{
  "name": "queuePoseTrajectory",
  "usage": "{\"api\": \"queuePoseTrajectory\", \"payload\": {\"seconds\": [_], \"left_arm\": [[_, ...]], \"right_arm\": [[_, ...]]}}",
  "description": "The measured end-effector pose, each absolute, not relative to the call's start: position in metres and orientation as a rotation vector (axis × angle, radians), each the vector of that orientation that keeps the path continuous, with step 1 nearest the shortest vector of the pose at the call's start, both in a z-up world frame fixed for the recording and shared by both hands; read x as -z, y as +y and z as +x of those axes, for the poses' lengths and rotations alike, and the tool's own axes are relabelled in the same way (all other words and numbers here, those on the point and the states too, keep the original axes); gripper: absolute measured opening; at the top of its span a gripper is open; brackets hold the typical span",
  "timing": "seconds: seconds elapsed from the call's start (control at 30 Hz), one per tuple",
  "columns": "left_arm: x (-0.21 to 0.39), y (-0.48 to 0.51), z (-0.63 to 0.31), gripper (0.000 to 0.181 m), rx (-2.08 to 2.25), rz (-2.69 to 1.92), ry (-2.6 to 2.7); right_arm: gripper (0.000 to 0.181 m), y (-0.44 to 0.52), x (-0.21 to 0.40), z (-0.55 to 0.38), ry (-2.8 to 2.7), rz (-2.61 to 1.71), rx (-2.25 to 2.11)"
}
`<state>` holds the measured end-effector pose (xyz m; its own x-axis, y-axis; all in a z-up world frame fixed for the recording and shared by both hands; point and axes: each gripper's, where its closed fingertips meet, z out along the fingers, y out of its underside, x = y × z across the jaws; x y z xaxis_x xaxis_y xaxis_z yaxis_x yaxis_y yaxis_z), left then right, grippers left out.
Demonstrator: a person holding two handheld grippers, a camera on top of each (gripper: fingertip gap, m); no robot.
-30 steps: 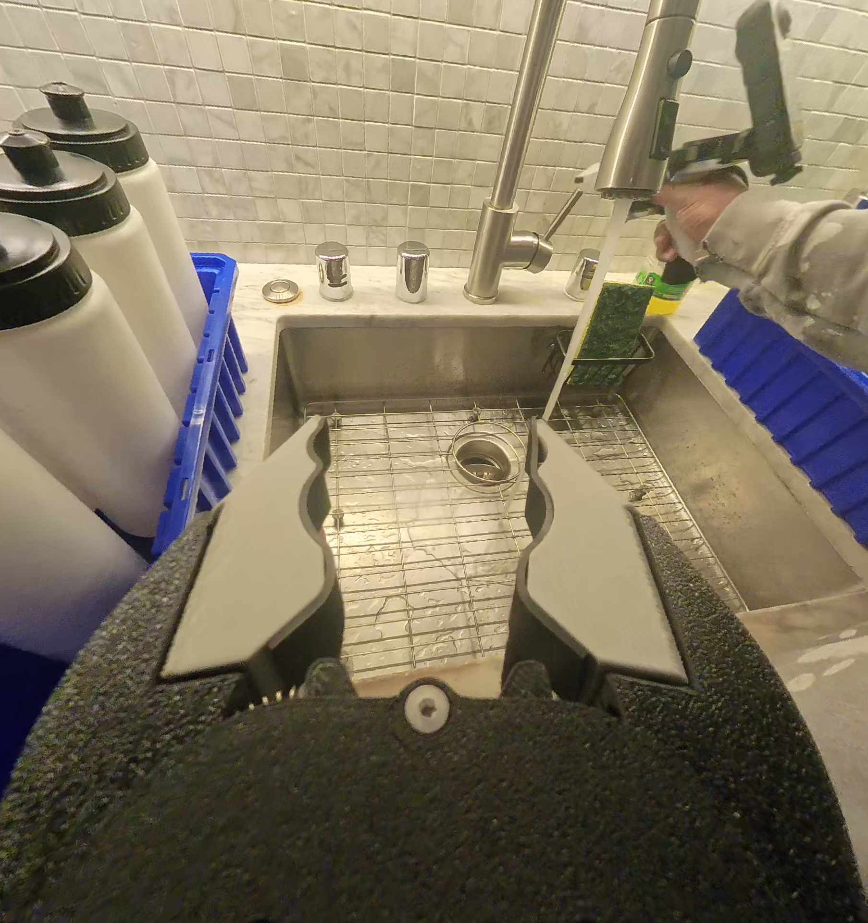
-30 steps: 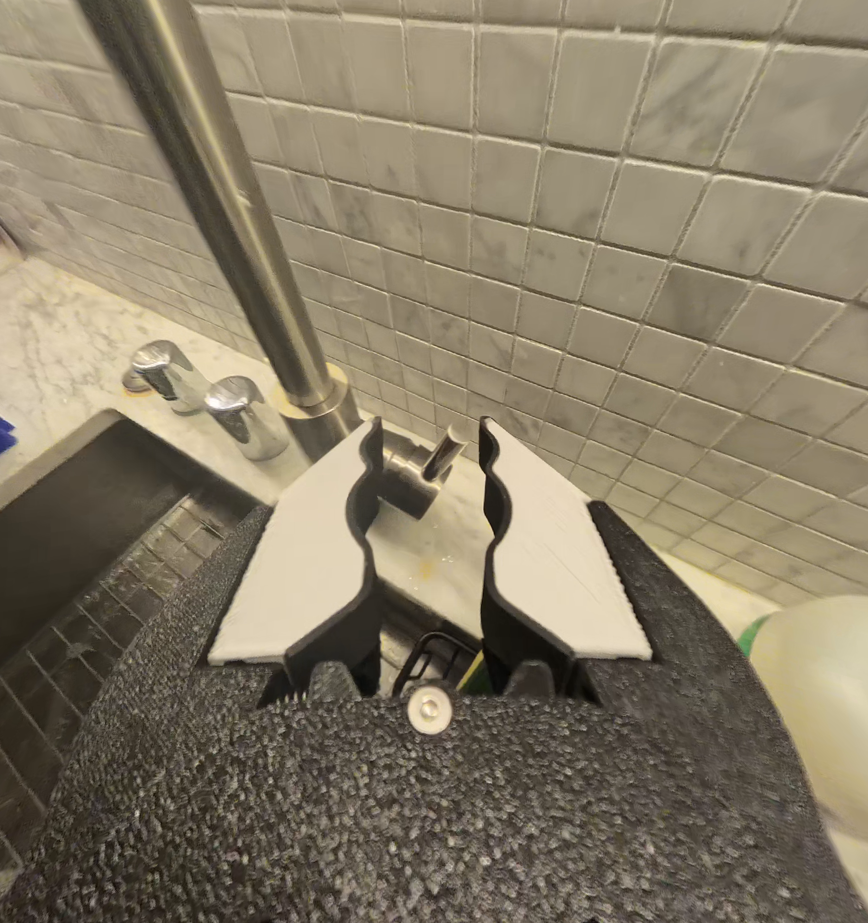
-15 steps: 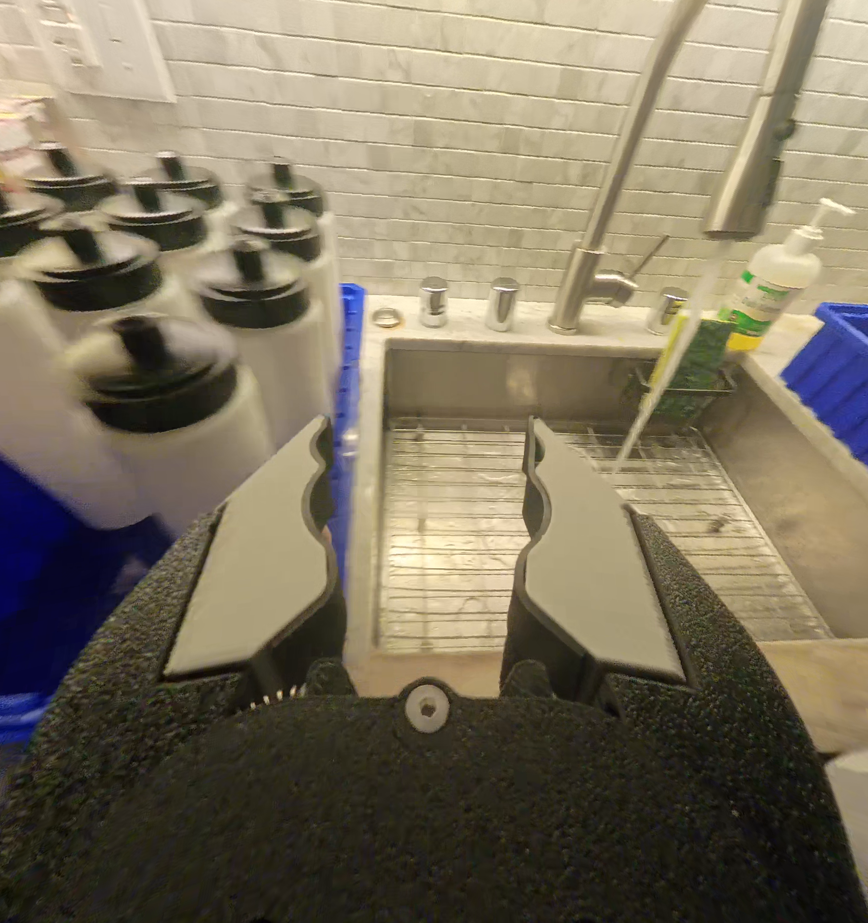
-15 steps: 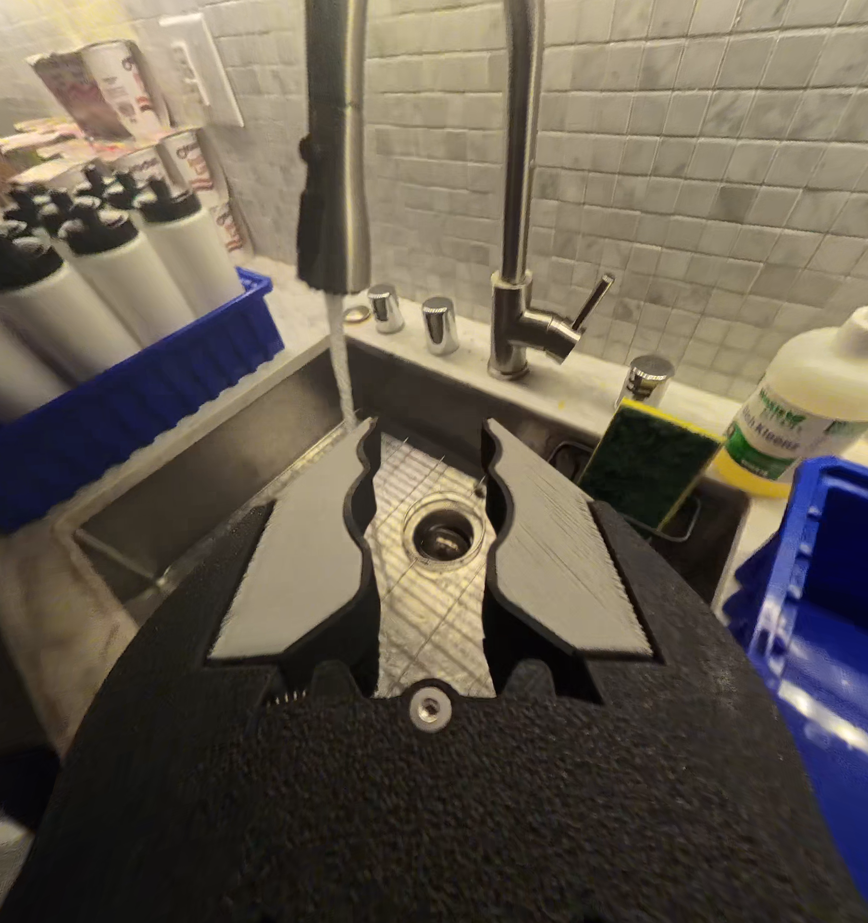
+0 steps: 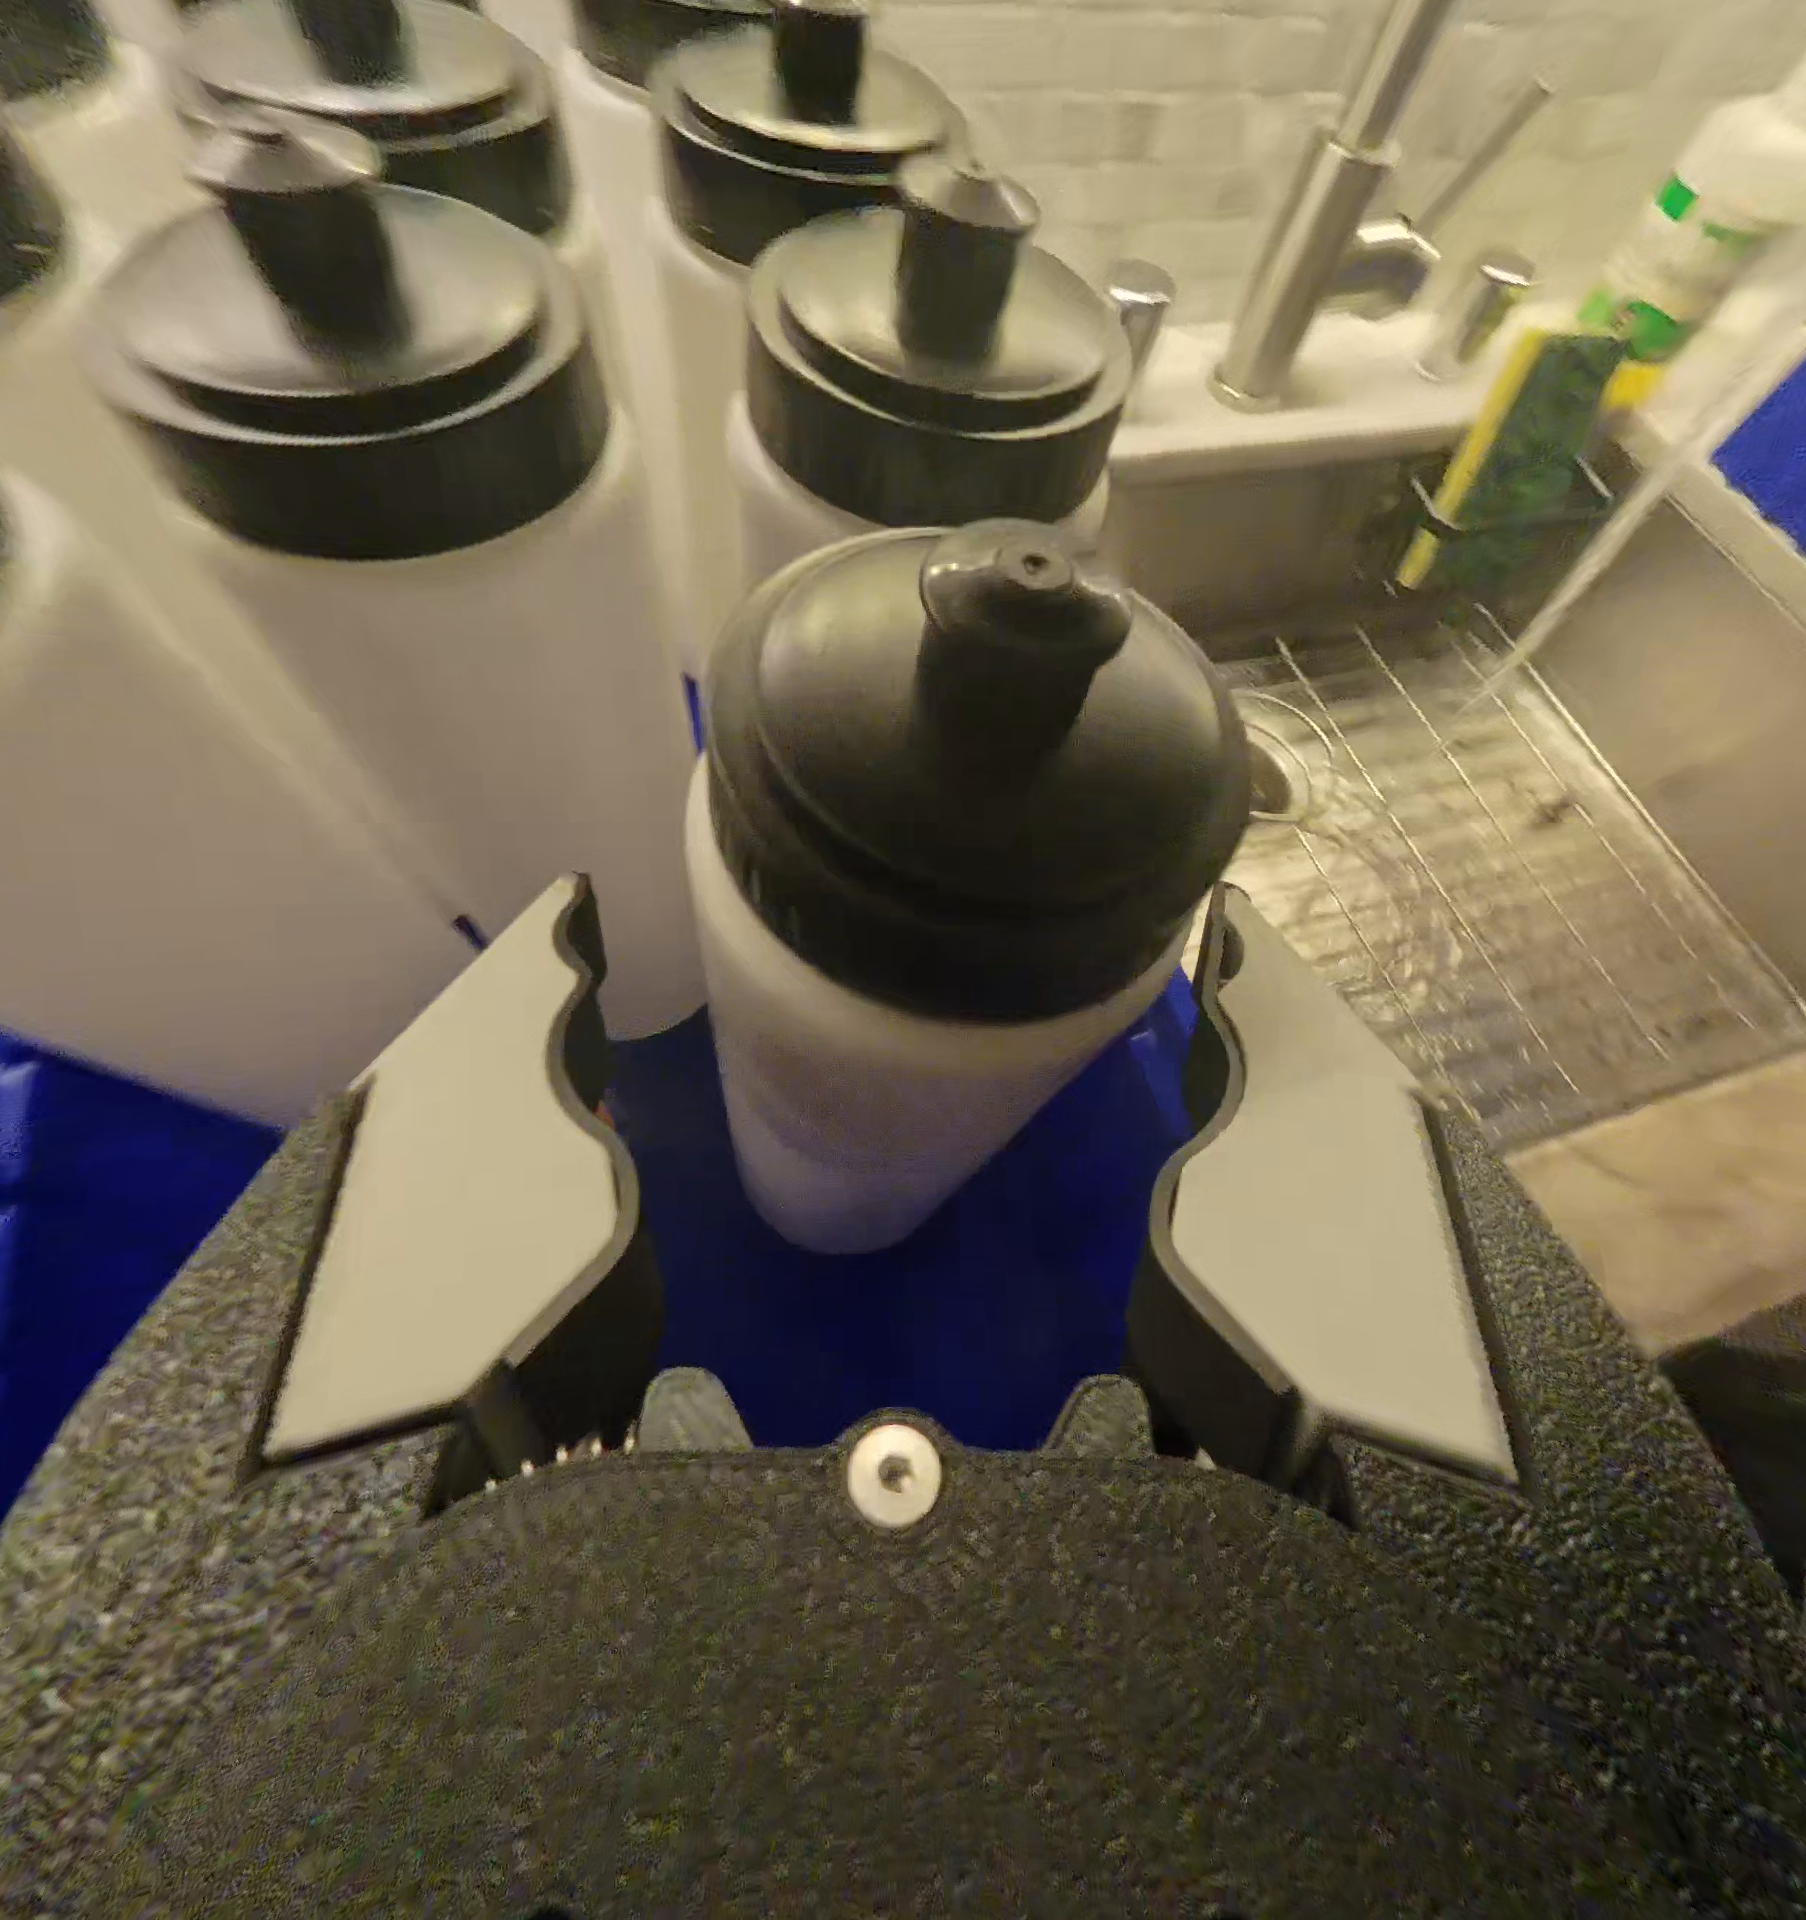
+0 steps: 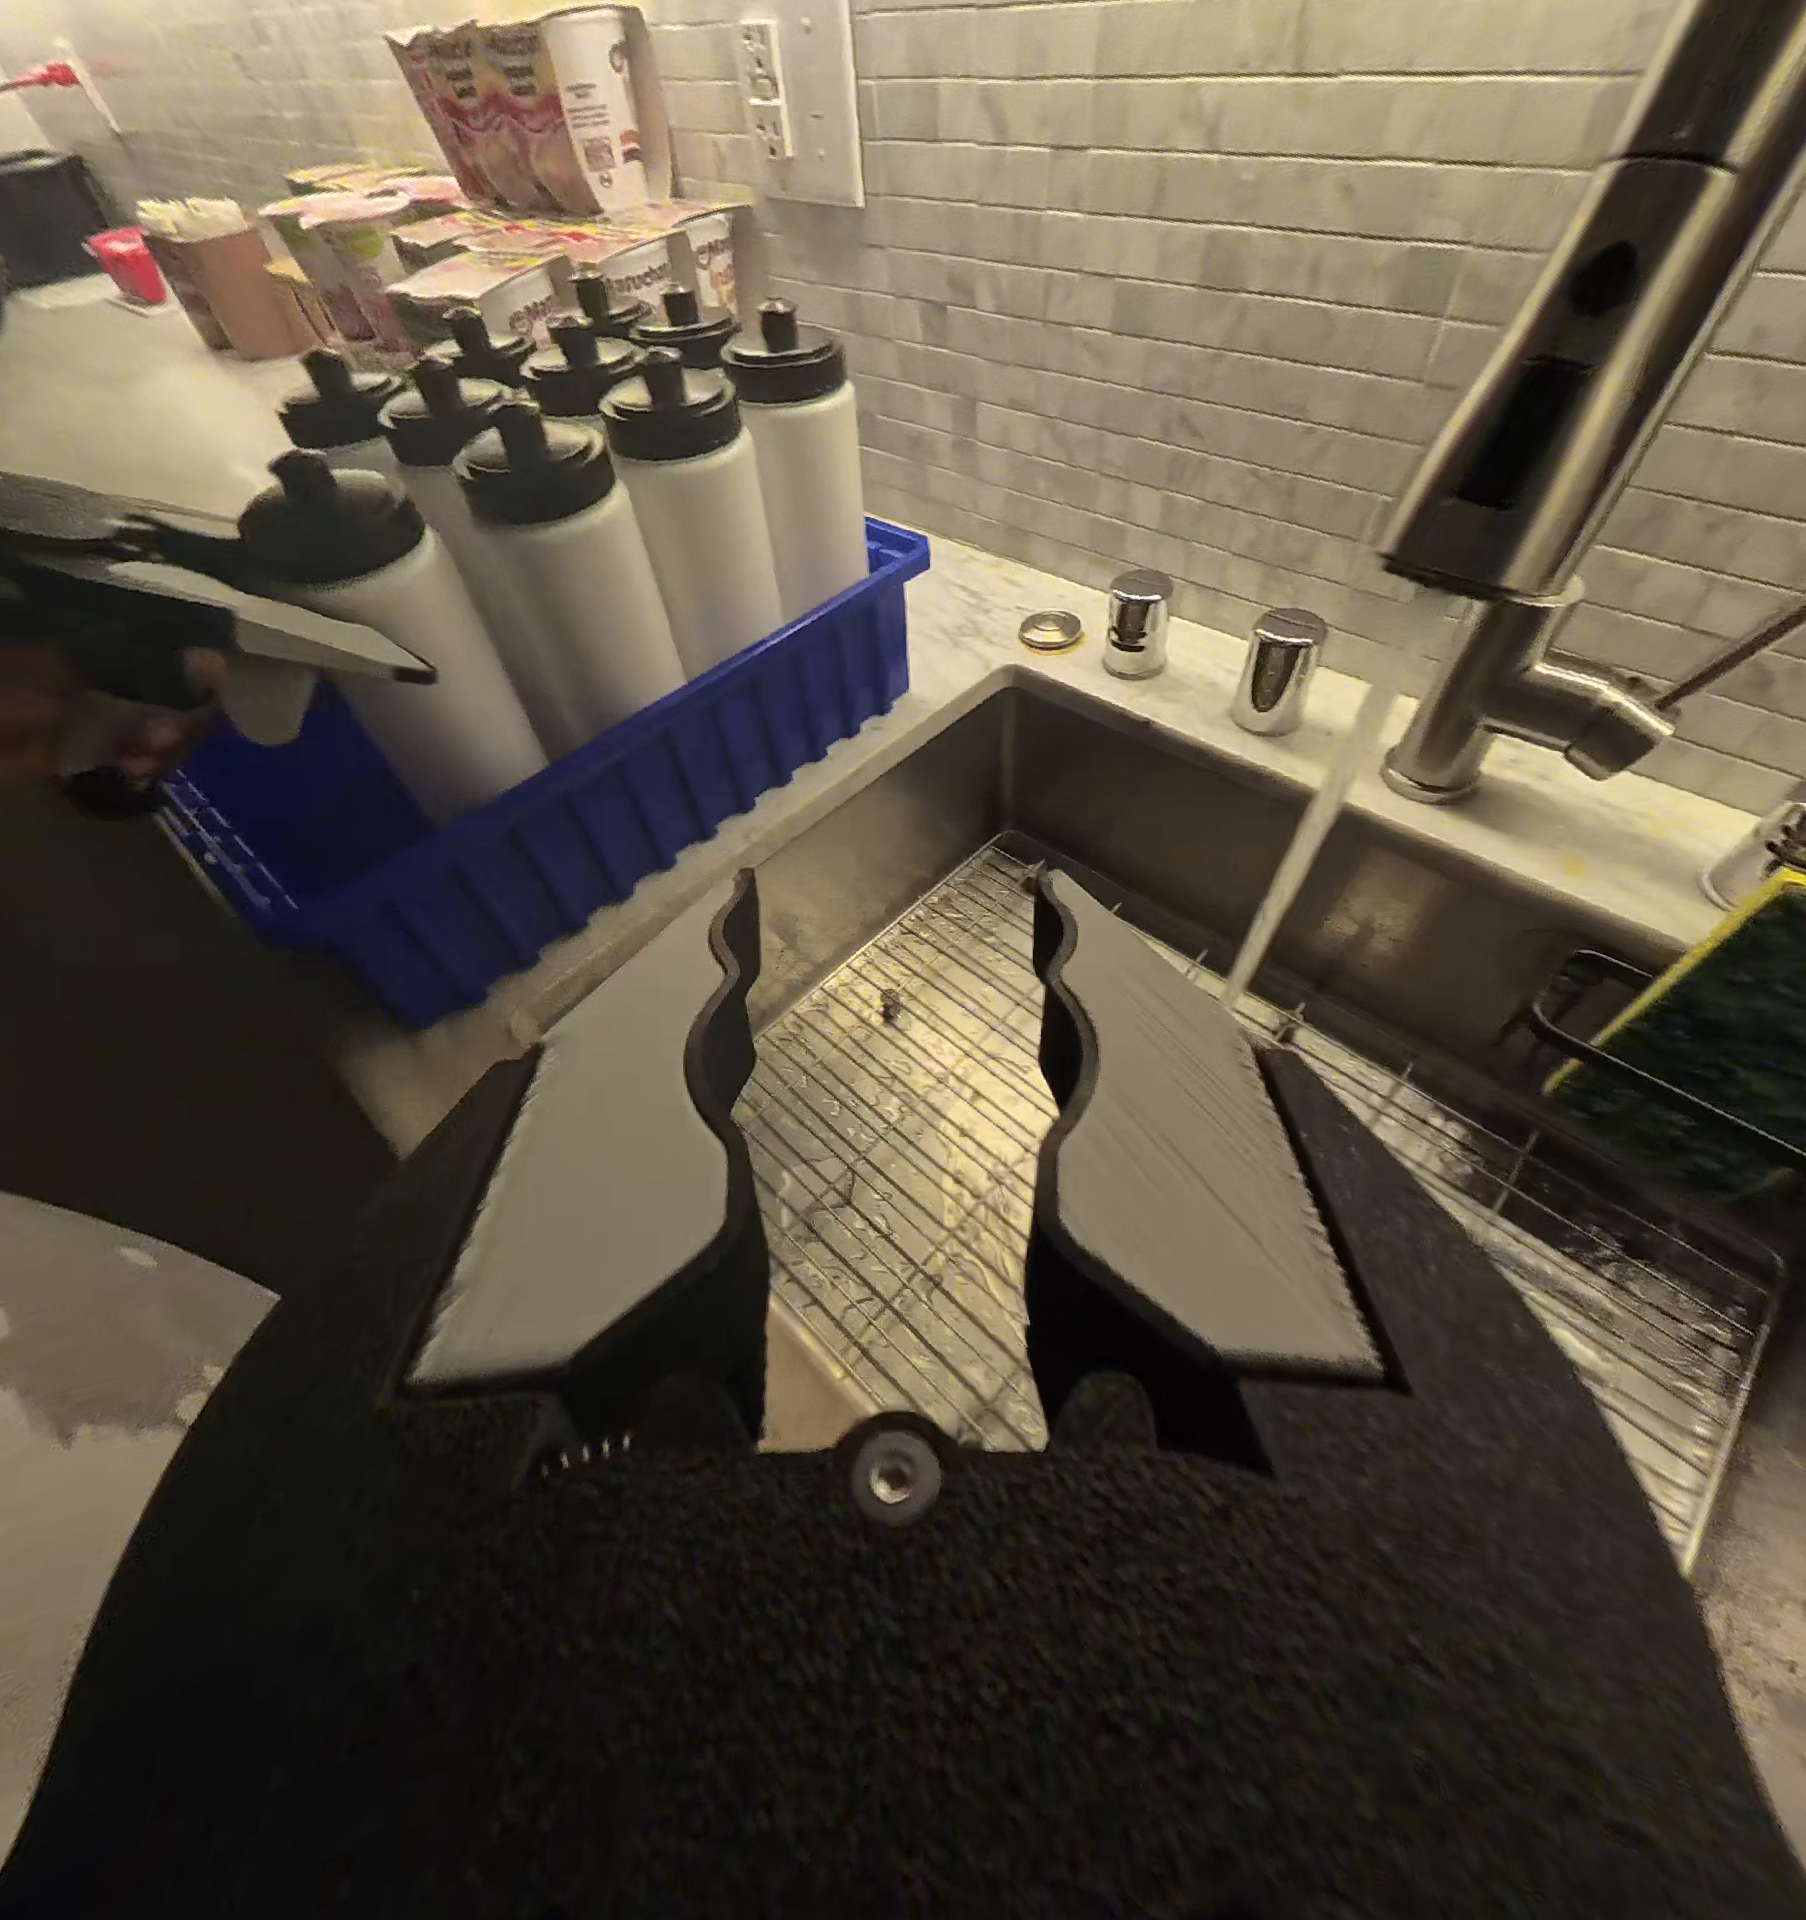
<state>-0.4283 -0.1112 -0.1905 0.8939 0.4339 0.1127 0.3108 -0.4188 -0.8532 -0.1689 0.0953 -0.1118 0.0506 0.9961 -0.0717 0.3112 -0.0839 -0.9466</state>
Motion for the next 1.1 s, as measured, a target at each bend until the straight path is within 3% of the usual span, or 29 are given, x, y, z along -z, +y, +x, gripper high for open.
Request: {"api": "queuePoseTrajectory", "payload": {"seconds": [0.13,0.23,0.4,0.63,0.87,1.1], "left_arm": [[0.205,-0.101,-0.424,0.098,-0.066,-2.106,-0.395],[0.2,-0.098,-0.418,0.097,-0.084,-2.126,-0.293],[0.138,-0.101,-0.405,0.096,-0.086,-2.038,-0.252],[0.064,-0.069,-0.346,0.095,-0.146,-2.044,-0.035],[0.059,-0.02,-0.258,0.093,-0.042,-2.049,0.212],[0.051,0.001,-0.208,0.09,0.227,-1.868,0.262]], "right_arm": [[0.057,0.056,0.112,-0.177,-1.373,-1.531,-1.052],[0.059,0.031,0.111,-0.183,-1.362,-1.559,-1.066],[0.065,-0.014,0.083,-0.214,-1.386,-1.511,-1.141],[0.088,-0.068,0.001,-0.277,-1.397,-1.347,-1.217],[0.075,-0.05,-0.002,-0.27,-1.516,-1.245,-1.144],[0.074,-0.016,-0.005,-0.232,-1.473,-1.386,-1.449]]}}
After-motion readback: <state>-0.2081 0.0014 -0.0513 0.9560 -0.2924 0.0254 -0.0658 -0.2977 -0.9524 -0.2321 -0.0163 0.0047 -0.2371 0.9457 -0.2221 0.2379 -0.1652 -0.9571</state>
